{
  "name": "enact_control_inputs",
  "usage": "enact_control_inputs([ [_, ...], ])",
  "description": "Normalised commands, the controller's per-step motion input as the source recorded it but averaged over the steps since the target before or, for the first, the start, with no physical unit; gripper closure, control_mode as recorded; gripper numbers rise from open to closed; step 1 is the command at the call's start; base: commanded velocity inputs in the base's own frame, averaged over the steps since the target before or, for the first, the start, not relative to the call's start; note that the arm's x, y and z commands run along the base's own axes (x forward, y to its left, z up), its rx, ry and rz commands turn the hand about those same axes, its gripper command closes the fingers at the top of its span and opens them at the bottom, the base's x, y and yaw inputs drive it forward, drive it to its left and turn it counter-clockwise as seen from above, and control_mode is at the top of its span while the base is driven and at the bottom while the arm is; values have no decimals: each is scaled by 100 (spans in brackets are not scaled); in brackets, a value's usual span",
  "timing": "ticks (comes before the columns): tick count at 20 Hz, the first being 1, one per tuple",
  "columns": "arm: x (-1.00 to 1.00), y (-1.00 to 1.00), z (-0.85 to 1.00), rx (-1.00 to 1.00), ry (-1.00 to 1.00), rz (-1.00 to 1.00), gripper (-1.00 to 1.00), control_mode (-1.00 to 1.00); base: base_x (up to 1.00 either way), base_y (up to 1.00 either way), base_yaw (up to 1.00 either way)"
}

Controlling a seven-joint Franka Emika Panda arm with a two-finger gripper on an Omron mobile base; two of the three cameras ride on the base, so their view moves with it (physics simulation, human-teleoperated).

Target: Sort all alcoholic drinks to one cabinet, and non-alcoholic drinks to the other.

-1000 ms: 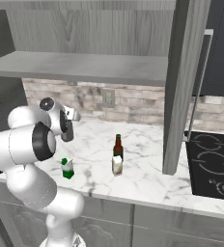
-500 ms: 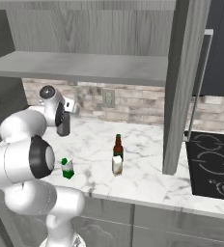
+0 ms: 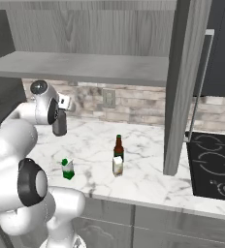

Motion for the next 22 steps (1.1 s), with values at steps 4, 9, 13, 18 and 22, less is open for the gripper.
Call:
enact_control_inputs([
  [4, -46, 0, 37, -1, -1, 0, 100, -100, 0, 0, 0],
  [9, -41, 0, 54, 0, 0, 0, 100, -100, 0, 0, 0],
  [13, -36, 0, 58, 0, 0, 0, 100, -100, 0, 0, 0],
  [18, -31, 0, 49, -2, -3, 0, 100, -100, 0, 0, 0],
  [22, -18, 0, 42, -5, -5, 0, 100, -100, 0, 0, 0],
])
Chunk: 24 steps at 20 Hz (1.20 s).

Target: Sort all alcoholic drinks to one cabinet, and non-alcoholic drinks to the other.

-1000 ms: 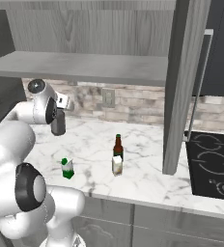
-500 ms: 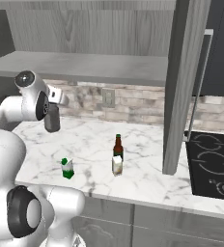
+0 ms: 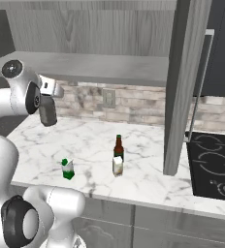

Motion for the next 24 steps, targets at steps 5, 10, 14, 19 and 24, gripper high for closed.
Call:
enact_control_inputs([
  [5, -15, -3, 41, -5, -9, 0, 100, -100, 0, 0, 0],
  [10, -20, -11, 47, -2, -10, 0, 100, -100, 0, 0, 0],
  [14, -24, -14, 53, 0, -7, 0, 100, -100, 0, 0, 0],
  [19, -23, -14, 50, 0, -7, 0, 100, -100, 0, 0, 0],
  [24, -17, -12, 41, 0, -9, 0, 100, -100, 0, 0, 0],
])
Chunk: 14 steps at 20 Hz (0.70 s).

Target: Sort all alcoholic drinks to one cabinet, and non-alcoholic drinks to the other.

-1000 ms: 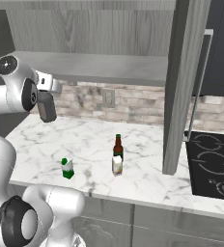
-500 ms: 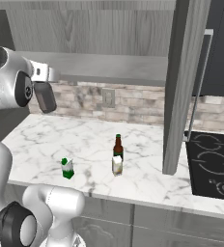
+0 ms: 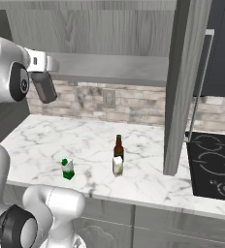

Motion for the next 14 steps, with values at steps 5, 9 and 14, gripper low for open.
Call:
enact_control_inputs([
  [5, -11, -10, 35, -1, -10, 0, 100, -100, 0, 0, 0],
  [9, -5, -9, 32, -1, -10, 0, 100, -100, 0, 0, 0],
  [14, 0, -7, 20, -1, -9, 0, 100, -100, 0, 0, 0],
])
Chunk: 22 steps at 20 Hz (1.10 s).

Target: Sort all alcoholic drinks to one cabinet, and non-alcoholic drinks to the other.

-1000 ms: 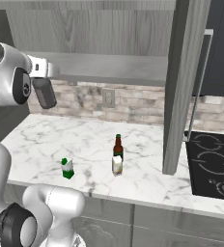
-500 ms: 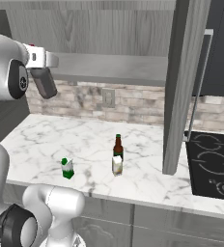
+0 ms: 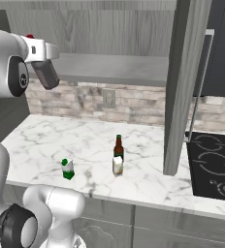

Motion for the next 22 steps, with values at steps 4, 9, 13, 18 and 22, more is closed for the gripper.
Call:
enact_control_inputs([
  [4, 1, -5, 6, -1, -10, 0, 100, -100, 0, 0, 0],
  [9, 5, -6, 1, -2, -14, 0, 100, -100, 0, 0, 0],
  [13, 11, -6, 0, -1, -13, 0, 100, -100, 0, 0, 0],
  [18, 17, -4, 1, 0, -7, 0, 100, -100, 0, 0, 0],
  [22, 20, -3, 7, 0, -1, 0, 100, -100, 0, 0, 0],
])
